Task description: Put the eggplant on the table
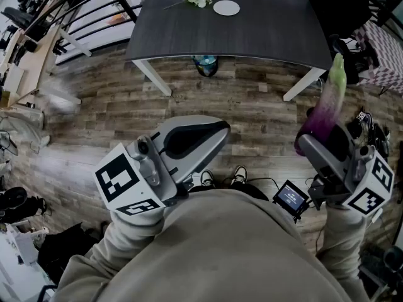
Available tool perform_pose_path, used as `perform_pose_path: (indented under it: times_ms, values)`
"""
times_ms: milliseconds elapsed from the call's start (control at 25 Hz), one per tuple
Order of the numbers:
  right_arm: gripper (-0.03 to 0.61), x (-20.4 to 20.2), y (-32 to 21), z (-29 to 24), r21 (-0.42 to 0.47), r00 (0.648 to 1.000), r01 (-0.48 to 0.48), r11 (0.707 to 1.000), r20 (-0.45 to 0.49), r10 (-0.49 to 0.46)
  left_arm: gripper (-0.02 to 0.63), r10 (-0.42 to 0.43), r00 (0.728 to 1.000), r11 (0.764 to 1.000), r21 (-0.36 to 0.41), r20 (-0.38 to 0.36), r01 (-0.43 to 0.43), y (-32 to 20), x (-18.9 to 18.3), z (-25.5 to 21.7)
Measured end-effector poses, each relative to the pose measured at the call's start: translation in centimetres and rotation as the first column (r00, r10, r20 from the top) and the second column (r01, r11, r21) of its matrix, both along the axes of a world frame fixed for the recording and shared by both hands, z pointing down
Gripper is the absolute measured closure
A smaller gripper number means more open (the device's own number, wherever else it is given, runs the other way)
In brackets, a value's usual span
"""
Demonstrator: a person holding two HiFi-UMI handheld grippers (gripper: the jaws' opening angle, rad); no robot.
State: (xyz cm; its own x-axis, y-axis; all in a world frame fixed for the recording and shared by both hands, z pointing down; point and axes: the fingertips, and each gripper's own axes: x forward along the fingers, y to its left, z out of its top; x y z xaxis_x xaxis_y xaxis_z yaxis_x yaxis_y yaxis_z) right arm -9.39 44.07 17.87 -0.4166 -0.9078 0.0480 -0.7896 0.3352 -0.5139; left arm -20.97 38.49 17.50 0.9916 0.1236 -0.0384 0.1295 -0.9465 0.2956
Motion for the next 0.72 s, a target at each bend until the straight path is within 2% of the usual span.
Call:
perform_pose_path:
  times_ms: [360,600,720]
  values:
    - [0.324,1.1,1.0,1.4,-0.03,0.999,0.004,1.0,-0.033,-0.005,0.609,-0.018,1.0,1.0,0.015,-0.006,0.018,0.9,1.6,0.1]
    - [0.324,5.0,2.4,0.5,0.006,1.0,0.025,1.0,-0.005,-0.025,0.609,-0.039,0.999,0.999,0.033,0.006,0.039,2.4,5.2,-1.0]
    - [0.324,6.4,2.6,0.3,0.026,0.999,0.042,0.999,0.016,-0.042,0.609,-0.044,0.999,0.999,-0.01,0.005,0.044,2.7,6.0,-1.3]
